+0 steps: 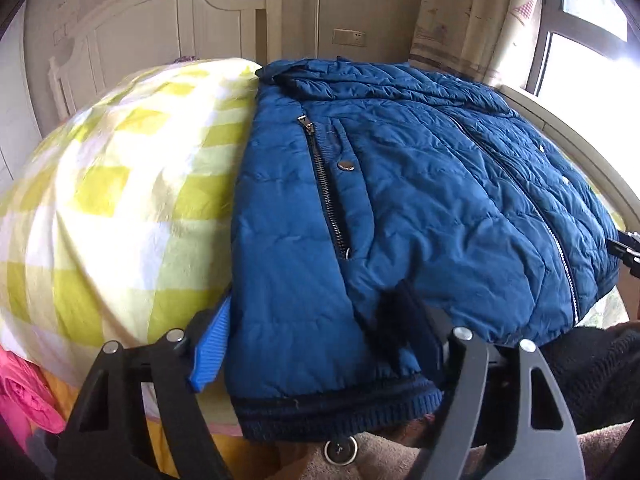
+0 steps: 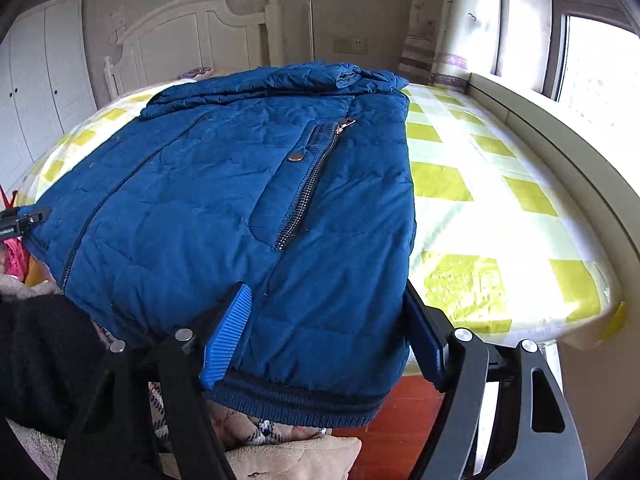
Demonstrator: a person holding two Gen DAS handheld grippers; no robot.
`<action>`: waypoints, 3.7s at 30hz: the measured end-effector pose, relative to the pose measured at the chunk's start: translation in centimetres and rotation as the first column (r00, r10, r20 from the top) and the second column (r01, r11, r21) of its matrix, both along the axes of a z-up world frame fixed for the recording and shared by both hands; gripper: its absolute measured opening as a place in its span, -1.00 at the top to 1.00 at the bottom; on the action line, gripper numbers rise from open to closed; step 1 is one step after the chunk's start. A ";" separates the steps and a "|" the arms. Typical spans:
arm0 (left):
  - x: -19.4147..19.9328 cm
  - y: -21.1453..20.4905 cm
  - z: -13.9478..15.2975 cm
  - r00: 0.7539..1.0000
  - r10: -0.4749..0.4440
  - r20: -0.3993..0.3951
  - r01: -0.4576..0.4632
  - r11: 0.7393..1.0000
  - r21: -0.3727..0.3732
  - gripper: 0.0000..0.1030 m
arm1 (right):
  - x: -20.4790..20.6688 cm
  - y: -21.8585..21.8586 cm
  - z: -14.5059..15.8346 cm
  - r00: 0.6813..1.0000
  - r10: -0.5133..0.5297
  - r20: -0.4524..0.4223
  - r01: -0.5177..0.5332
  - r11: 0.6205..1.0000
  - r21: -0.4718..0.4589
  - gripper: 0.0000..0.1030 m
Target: Fold large clothes
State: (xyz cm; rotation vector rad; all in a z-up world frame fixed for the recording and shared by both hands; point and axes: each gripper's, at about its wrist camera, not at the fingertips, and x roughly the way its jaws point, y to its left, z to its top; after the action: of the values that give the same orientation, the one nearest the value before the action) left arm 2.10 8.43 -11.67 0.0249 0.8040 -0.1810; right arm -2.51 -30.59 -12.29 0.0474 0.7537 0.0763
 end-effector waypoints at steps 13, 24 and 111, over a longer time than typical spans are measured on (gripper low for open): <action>0.3 -0.4 0.9 0.997 -0.078 0.030 0.080 0.995 -0.065 0.55 | -0.9 1.0 0.2 0.996 0.053 0.071 -0.054 0.998 0.013 0.37; -2.9 6.2 6.4 0.992 -0.060 0.111 0.107 0.864 -0.493 0.66 | -5.8 -1.7 7.1 0.955 0.093 0.281 -0.190 0.921 0.341 0.83; 27.7 4.6 8.3 0.995 0.044 0.088 -0.023 0.972 -0.232 0.78 | 24.4 -3.2 11.1 0.983 0.050 0.176 -0.071 0.991 0.116 0.72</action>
State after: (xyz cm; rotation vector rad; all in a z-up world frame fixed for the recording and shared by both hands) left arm 29.78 12.99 -3.38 -0.1985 0.6861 -0.2387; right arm 21.88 -33.77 -1.23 0.1323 0.5759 0.1825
